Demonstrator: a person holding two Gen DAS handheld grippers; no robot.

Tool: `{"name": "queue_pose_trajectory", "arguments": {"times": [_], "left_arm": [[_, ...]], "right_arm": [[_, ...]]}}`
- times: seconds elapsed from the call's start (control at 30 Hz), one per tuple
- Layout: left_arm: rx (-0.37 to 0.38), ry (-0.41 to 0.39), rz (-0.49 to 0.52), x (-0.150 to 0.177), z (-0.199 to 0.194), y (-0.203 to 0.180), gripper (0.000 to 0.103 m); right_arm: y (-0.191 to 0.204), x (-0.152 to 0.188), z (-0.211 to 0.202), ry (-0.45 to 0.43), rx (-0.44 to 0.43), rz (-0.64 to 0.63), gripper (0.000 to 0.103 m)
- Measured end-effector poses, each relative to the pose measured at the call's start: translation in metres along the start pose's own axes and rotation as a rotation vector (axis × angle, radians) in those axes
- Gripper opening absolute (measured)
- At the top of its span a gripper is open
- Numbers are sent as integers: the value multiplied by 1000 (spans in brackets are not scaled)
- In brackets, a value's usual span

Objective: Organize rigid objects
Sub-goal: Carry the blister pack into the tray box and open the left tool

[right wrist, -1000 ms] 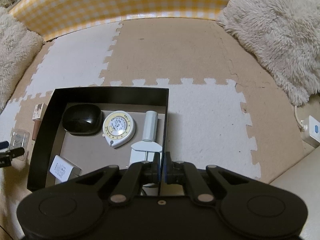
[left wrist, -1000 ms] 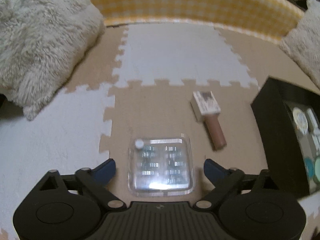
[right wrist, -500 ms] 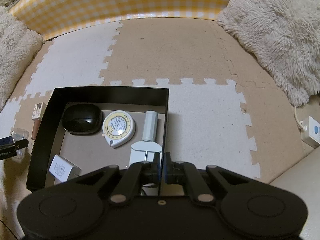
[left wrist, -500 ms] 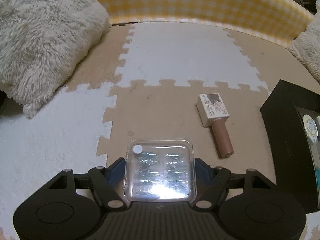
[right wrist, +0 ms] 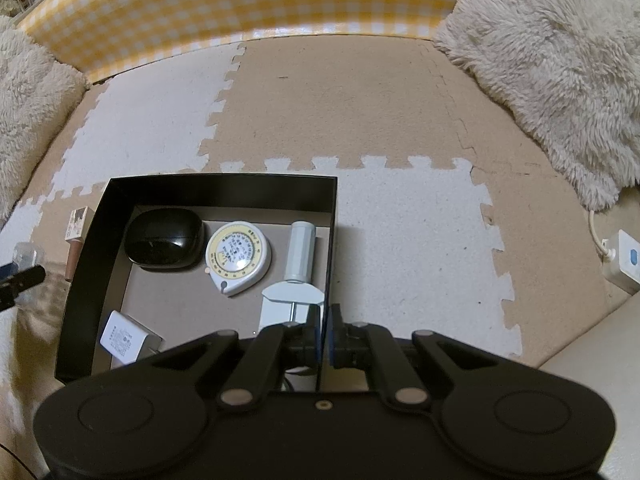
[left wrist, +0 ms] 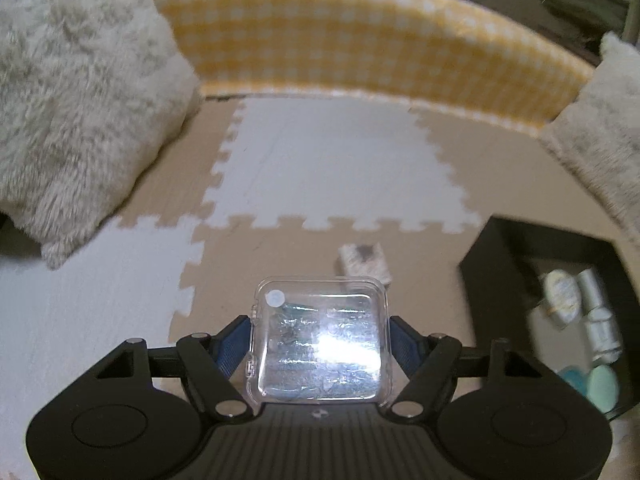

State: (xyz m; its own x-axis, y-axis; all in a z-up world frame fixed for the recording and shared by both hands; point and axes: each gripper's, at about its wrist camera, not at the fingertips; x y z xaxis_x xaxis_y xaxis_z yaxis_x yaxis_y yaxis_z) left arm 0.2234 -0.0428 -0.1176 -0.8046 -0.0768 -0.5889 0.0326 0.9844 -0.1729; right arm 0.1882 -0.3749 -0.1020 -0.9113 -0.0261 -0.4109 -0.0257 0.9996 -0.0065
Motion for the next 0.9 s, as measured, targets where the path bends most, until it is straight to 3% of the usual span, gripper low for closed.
{"name": "queue_pose_trajectory", "arguments": {"times": [0.37, 0.6, 0.9], "left_arm": [[187, -58, 25, -1, -36, -48, 74], [279, -4, 63, 13, -37, -76, 74], [342, 56, 93, 29, -20, -123, 74]], "right_arm": [[0, 0, 0, 0, 0, 0, 4], [0, 0, 0, 1, 3, -3, 4], [2, 0, 0, 3, 8, -8, 4]]}}
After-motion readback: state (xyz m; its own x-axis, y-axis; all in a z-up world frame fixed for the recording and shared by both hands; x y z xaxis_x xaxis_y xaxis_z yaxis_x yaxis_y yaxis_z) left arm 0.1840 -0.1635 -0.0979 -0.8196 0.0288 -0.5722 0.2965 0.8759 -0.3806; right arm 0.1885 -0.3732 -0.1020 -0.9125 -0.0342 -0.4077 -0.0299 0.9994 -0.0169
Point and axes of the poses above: each gripper's, at about its wrist camera, not at the fingertips, and z roughly the way its jaws point, y to its left, x to its underside, and after that the axes turned 9 degrees about -z, right-handed
